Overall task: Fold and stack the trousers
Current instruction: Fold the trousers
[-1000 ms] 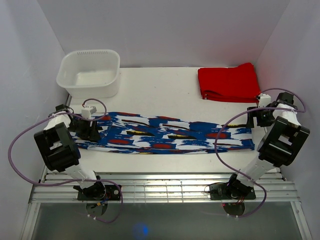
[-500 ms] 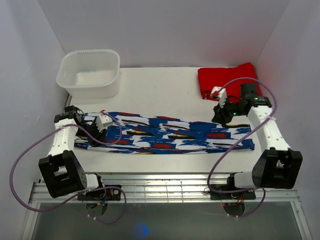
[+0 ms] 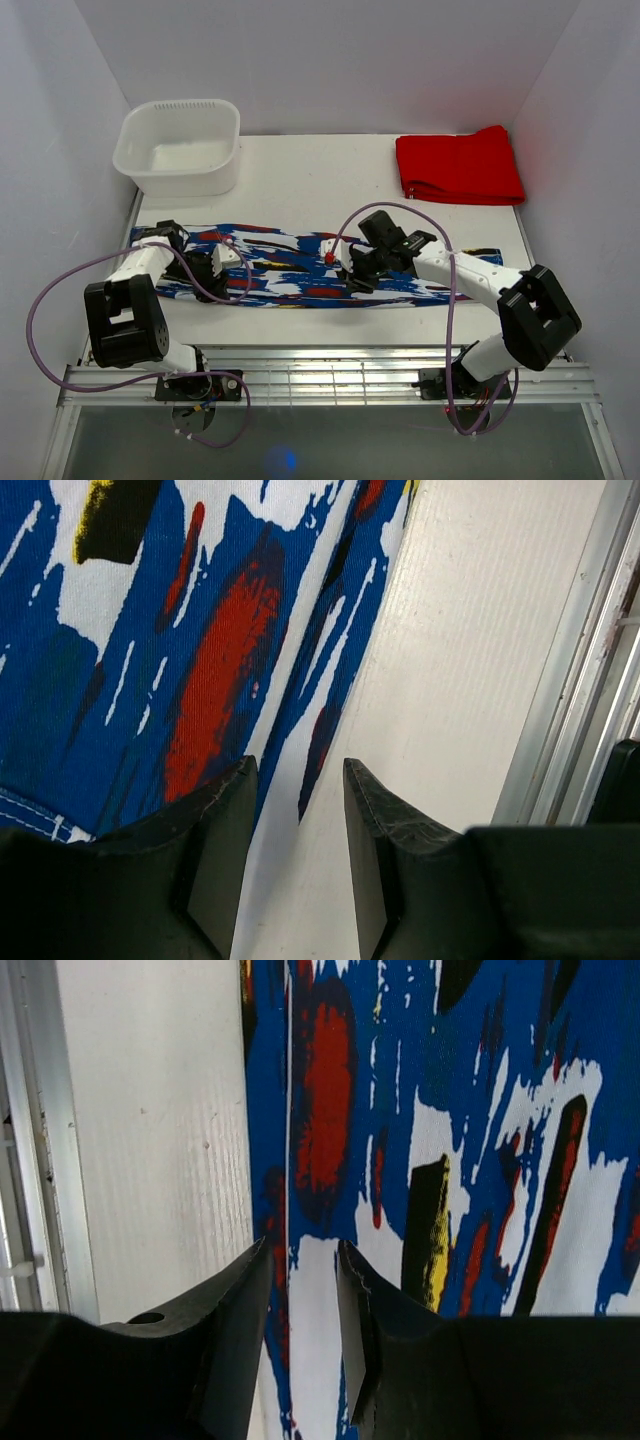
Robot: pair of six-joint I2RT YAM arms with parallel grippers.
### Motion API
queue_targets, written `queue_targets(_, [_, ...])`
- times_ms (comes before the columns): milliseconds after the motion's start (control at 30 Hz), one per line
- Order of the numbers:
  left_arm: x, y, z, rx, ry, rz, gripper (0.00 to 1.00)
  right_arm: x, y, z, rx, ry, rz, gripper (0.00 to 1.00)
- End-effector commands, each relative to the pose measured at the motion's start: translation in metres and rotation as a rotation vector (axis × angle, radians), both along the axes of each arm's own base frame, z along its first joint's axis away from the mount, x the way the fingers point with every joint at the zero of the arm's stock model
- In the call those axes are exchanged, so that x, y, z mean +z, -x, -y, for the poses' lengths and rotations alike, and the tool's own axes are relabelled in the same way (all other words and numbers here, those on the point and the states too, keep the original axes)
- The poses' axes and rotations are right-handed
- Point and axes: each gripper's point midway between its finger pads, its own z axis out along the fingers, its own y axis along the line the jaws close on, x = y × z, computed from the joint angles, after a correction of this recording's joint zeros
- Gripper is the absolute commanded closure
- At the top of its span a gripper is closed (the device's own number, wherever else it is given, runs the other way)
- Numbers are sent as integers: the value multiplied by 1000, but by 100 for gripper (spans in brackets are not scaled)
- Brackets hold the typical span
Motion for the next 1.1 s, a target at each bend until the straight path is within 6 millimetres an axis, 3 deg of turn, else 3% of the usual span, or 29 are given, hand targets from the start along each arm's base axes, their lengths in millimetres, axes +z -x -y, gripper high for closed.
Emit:
queue_targets(0, [-2, -7, 7, -21, 25, 69, 49, -5, -15, -23, -37, -25, 91, 62])
queue_targets(333, [-16, -20, 13, -40, -34, 132, 49, -56, -14, -24, -73, 93, 122, 61])
queue_targets(500, [-19, -24, 17, -37, -42, 141, 54, -70, -21, -17, -119, 125, 150, 63])
queue_targets(567, [-18, -26, 17, -42, -47, 155, 55, -70, -24, -17, -127, 126, 162, 66])
queue_targets(733, [-20, -32, 12, -49, -85, 195, 59, -72, -28, -15, -142, 137, 177, 92])
queue_targets(900, [-17, -34, 13, -52, -86, 227, 64, -69, -25, -16, -134, 124, 172, 92])
queue_targets(1067, [-10, -32, 14, -65, -87, 261, 86, -57, -21, -19, -120, 94, 165, 92])
